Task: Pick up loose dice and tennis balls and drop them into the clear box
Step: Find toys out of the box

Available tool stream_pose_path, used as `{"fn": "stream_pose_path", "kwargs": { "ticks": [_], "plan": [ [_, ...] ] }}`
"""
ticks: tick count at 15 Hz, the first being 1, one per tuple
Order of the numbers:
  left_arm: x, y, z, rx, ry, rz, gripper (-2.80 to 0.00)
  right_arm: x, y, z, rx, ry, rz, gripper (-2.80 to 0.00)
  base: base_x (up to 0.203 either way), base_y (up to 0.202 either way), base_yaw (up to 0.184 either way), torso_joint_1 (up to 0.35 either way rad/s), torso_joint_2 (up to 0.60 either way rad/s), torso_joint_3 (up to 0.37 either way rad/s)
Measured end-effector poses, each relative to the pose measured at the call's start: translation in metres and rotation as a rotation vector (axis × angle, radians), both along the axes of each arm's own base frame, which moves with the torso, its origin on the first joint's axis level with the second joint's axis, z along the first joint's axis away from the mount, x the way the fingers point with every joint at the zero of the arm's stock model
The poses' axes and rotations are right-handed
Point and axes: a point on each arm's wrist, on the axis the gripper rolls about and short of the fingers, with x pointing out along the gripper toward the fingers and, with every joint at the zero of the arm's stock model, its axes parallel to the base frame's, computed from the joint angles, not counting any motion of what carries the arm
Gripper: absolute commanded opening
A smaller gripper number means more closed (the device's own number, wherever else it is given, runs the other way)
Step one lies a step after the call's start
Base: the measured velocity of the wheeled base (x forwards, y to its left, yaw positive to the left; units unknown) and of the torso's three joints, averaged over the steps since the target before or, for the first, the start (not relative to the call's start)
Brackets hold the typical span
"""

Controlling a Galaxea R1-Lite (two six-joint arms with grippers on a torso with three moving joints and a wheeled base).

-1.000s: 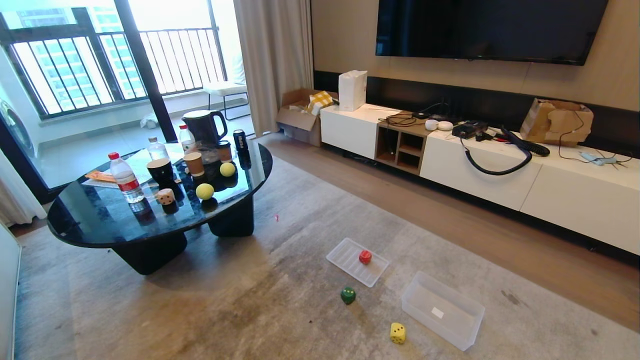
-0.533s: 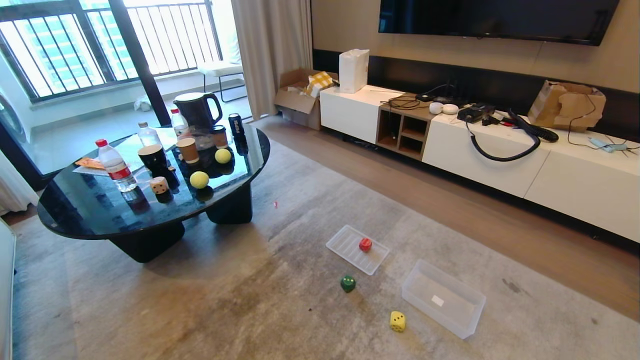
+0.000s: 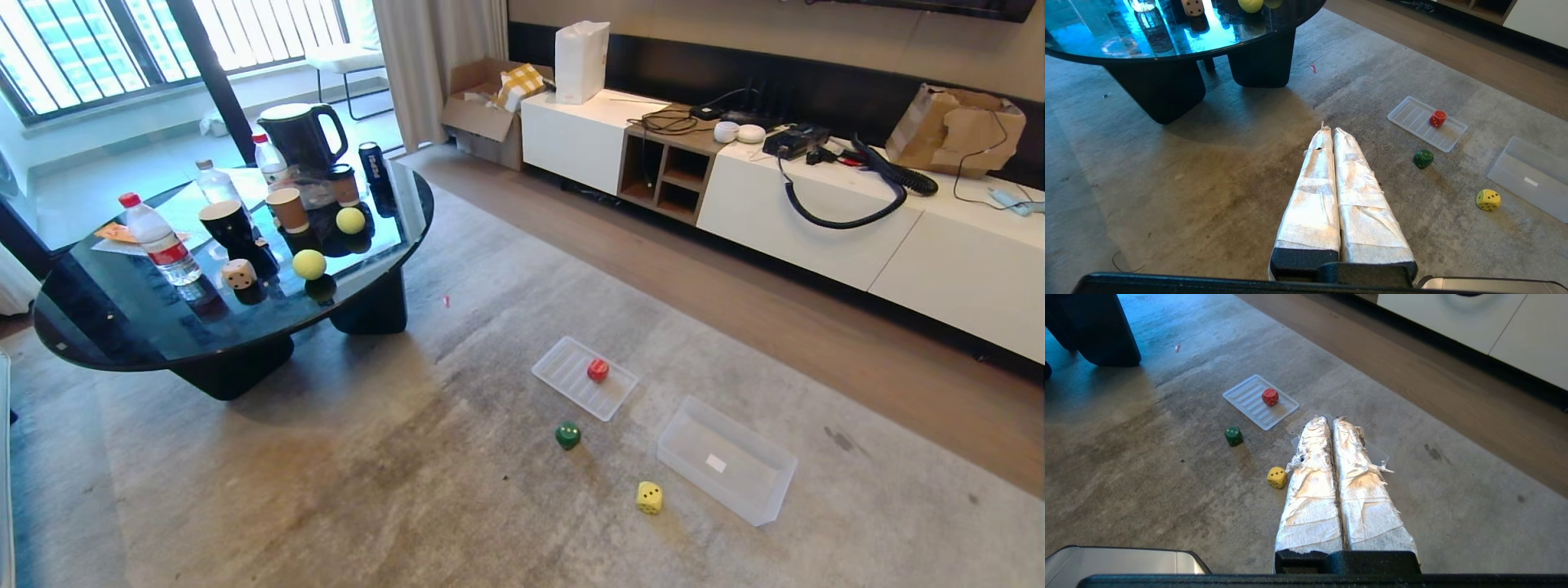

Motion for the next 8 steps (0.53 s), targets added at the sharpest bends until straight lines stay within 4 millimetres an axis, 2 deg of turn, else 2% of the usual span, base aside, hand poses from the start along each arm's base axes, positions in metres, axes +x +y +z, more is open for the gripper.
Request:
{"fn": "stream_pose_path", "kwargs": {
  "ticks": [8],
  "plan": [
    [0.0,0.0,0.0,0.0,0.0,0.0,-2.8,0.0,0.0,0.0,0.0,0.0,0.0,-2.8,0.0,0.0,0.0,0.005,0.0,-0.193]
  ]
}}
